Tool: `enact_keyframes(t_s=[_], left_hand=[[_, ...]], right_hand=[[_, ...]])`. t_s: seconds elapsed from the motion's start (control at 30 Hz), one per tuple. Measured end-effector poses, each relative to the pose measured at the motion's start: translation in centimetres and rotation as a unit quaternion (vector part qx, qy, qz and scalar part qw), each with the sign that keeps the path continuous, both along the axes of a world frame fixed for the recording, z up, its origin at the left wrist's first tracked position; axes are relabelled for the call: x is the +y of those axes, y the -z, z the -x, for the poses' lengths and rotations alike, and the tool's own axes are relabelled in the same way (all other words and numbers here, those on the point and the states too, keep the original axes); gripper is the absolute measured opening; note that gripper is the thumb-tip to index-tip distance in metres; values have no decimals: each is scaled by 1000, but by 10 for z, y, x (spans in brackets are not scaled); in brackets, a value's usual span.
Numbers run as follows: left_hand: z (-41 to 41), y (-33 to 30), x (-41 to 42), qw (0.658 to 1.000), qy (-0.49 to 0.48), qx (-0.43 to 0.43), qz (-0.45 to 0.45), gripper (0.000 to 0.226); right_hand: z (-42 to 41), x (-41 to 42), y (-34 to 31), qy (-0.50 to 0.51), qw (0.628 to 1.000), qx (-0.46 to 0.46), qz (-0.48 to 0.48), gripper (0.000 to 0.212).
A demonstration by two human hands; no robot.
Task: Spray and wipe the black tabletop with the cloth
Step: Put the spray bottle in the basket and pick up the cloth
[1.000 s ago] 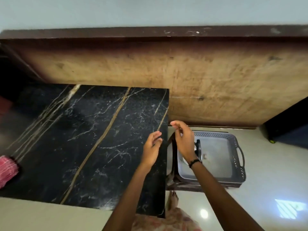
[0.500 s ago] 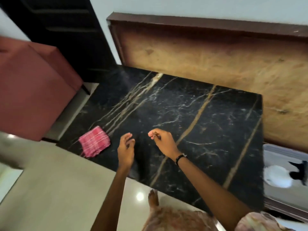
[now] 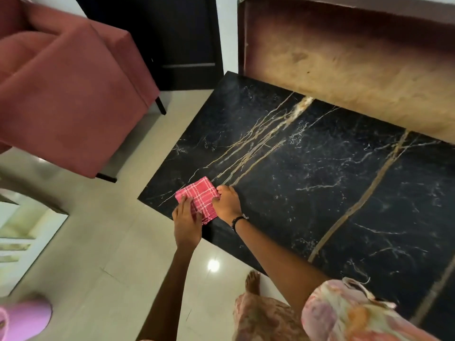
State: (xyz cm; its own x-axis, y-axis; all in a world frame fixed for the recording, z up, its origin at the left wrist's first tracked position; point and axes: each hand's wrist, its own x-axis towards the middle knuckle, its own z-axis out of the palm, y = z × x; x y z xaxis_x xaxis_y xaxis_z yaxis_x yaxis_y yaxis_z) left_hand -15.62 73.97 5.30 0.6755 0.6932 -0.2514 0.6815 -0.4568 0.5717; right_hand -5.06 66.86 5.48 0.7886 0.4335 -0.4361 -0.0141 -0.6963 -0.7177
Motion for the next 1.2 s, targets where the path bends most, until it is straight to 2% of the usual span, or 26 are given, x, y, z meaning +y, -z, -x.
enact_keyframes(t_s=[0.13, 0.23, 0.33, 0.43, 0.5, 0.6, 0.7, 0.8, 0.87, 1.03, 1.2], left_hand=[[4, 6, 3, 1000, 17, -4, -12, 58], [6, 9, 4, 1000, 22, -9, -15, 61], [6, 9, 3, 999, 25, -33, -7, 59], [8, 8, -1, 997, 22, -76, 25, 54], [11, 1, -8, 987, 3, -134, 85, 54], [11, -21, -32, 936, -61, -198, 284, 57], [1, -43, -72, 893, -44, -131, 429, 54], [-19, -54, -119, 863, 31, -54, 502, 44], [-35, -62, -153, 852, 72, -27, 518, 42], [-77, -85, -236, 855, 142, -58, 495, 30], [-105, -98, -331, 847, 229, -59, 476, 33]], right_hand=[[-2, 5, 6, 21, 999, 43, -13, 26], [-3, 1, 5, -1, 998, 62, -28, 24], [2, -7, -2, -17, 993, 78, -85, 28], [11, -23, -16, -39, 976, 148, -155, 19], [16, -45, -27, -10, 959, 204, -195, 14], [21, -96, -38, 75, 940, 237, -234, 14], [27, -158, -46, 169, 918, 247, -261, 19], [31, -212, -53, 247, 891, 242, -294, 22], [32, -245, -57, 308, 867, 225, -320, 26], [27, -326, -69, 413, 797, 191, -396, 32], [30, -422, -90, 431, 780, 155, -427, 43]])
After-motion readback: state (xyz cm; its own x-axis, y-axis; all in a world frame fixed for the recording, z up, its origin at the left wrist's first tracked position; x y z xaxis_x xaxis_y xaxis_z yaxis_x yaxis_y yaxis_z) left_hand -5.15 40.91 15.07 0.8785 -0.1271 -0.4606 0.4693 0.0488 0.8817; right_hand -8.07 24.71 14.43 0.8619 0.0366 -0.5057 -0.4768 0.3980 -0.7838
